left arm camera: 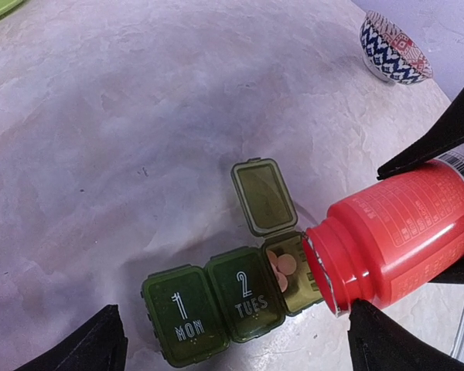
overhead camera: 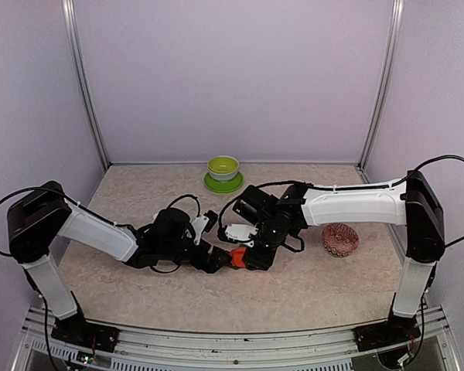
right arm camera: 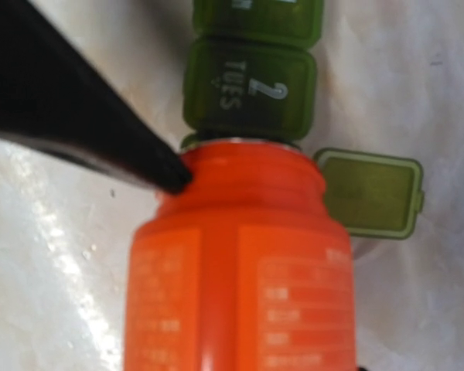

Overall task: Sort the pills into containers
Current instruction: Pour the pill into the compartment of the pill container.

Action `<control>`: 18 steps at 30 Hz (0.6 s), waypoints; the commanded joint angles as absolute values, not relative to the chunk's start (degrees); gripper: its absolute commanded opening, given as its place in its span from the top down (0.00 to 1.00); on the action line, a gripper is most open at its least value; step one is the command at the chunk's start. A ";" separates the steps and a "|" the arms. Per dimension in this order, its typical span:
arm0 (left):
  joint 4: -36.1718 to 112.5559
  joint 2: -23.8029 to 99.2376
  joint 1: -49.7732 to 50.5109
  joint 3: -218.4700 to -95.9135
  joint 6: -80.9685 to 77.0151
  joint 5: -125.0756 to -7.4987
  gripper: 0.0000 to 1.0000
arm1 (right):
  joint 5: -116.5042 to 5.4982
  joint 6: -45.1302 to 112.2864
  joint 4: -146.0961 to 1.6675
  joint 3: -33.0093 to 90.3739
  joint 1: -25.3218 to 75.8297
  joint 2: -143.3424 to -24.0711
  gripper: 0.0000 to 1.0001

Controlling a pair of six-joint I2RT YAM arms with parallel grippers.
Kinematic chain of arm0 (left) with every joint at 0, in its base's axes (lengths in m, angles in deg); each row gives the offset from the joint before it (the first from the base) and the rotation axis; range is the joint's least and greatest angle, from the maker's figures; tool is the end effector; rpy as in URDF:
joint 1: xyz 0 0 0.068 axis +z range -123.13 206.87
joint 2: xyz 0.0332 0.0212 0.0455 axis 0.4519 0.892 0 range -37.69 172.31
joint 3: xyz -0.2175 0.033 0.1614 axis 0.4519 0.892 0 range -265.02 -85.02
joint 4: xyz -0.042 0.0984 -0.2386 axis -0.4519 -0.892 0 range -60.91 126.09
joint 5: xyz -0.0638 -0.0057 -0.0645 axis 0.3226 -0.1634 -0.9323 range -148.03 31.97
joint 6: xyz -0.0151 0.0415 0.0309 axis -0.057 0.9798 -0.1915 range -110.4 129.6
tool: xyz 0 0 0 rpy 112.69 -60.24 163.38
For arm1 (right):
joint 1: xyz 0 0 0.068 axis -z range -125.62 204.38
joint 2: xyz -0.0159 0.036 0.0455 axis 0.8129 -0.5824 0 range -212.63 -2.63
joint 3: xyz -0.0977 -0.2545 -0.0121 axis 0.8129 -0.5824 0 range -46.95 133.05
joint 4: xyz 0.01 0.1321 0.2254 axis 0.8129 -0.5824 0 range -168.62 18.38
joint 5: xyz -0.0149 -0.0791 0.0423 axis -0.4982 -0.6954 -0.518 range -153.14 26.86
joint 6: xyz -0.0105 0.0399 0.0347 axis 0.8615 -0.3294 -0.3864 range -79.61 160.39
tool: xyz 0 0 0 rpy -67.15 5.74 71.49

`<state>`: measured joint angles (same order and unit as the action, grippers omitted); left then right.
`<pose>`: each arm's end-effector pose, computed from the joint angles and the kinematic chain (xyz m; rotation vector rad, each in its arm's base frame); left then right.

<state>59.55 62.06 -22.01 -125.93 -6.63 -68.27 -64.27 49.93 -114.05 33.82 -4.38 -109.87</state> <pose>0.2134 -0.2541 0.1320 0.7488 2.1780 -0.8130 0.1997 0.3278 0.2079 -1.5634 2.3139 0.1917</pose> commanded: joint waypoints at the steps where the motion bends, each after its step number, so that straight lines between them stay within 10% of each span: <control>1: 58.79 64.78 -22.26 -128.51 -6.23 -66.66 0.03 | -57.53 50.24 -104.19 33.61 -7.05 -108.05 0.94; 18: 58.02 65.16 -22.17 -129.06 -6.33 -66.37 0.03 | -58.31 50.66 -105.27 35.78 -6.97 -108.60 0.94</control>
